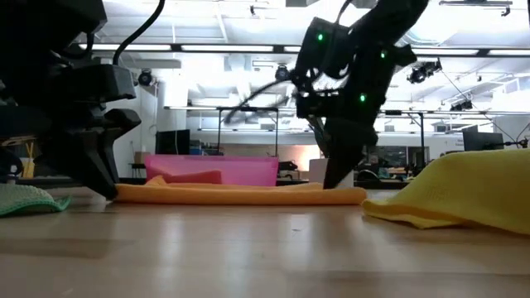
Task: Fold microfiber towels
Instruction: Fold the orange microfiber towel
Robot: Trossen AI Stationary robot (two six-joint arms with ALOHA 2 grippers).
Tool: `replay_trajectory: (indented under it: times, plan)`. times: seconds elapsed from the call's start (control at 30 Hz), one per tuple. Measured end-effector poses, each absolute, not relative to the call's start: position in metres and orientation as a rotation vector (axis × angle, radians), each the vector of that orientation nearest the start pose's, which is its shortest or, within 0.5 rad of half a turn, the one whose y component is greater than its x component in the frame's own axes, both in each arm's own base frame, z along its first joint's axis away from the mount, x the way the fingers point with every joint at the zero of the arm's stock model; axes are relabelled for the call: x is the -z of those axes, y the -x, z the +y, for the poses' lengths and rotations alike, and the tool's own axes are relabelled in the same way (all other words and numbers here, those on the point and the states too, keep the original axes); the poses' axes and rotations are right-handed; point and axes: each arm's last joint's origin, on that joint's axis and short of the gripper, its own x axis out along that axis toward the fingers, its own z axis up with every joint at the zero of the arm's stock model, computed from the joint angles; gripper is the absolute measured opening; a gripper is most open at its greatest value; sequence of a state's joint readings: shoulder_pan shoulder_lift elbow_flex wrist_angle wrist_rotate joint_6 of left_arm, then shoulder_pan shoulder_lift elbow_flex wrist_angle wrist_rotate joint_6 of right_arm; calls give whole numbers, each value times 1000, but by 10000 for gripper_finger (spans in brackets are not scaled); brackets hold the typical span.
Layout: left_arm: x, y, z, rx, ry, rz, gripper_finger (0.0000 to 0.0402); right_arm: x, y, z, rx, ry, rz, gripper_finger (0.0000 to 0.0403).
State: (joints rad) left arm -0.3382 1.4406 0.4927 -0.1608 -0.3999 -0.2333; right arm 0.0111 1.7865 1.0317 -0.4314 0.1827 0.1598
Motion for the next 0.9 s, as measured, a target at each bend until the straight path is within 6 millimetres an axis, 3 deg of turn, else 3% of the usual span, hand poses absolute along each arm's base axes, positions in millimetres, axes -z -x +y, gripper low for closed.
replay_trajectory:
  times: [0.13, 0.3, 0.5, 0.77, 0.9]
  plan:
    - [-117, -211, -62, -175, -188, 1014, 5, -167, -326, -1, 179, -39, 1137, 140]
    - [-117, -211, -62, -175, -188, 1015, 5, -183, -318, 19, 30, -1, 1127, 140]
    - [-117, -211, -62, -177, -185, 1015, 5, -169, -319, 45, -130, 129, 1172, 140]
    - [-117, -210, -62, -190, -164, 1015, 5, -159, -323, 43, -52, 165, 1179, 140]
    - [-117, -210, -62, -190, -165, 1017, 5, -159, -322, 43, -119, 171, 1192, 140]
